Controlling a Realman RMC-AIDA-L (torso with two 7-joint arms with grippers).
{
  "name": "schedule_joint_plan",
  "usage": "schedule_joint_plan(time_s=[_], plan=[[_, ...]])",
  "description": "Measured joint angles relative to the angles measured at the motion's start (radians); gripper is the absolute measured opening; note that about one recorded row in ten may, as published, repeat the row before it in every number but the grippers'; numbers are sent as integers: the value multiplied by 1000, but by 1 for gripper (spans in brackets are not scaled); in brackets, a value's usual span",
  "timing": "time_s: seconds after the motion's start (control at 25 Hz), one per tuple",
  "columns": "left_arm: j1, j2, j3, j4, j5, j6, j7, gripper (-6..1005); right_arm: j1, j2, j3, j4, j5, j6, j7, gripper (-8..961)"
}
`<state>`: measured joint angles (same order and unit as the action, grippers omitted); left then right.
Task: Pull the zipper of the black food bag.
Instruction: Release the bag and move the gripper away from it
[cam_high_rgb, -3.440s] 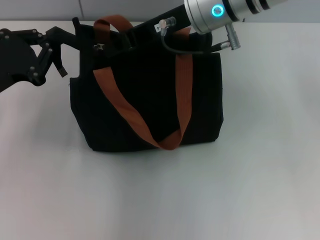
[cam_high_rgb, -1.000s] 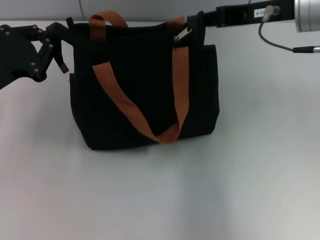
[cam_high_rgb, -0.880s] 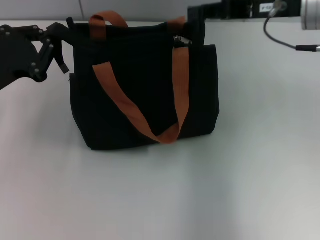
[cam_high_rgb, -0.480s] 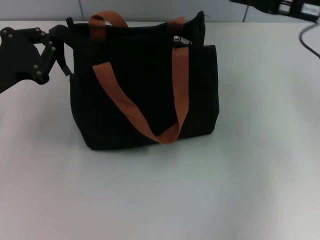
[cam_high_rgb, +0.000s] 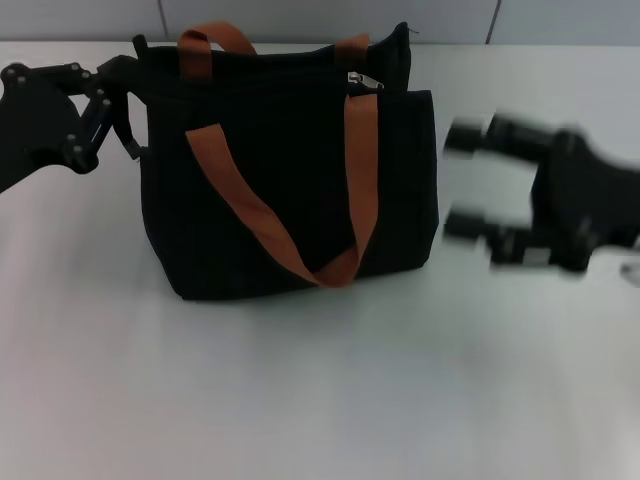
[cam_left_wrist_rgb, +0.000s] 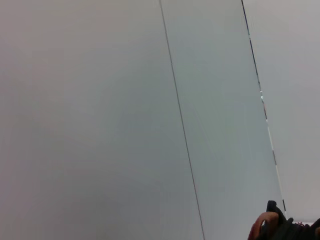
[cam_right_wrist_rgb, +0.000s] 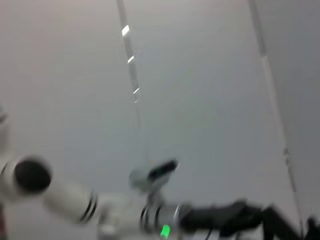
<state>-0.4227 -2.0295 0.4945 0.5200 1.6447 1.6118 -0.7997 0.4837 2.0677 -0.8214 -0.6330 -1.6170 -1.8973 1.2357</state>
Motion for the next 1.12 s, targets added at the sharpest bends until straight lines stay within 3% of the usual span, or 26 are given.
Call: schedule_joint_plan(time_s=[0.16,0.36,1.12], plan=[[2,0,1,0,0,0,-14,170,-5,7,0,87,-145,-1,-196,829],[3,3,2,0,4,3,-53,172,-6,9,1,171,-214,25,-330,827],[36,7,-4,11,1,7,-150,178,-7,11,0,215,-230,43,-358,826]])
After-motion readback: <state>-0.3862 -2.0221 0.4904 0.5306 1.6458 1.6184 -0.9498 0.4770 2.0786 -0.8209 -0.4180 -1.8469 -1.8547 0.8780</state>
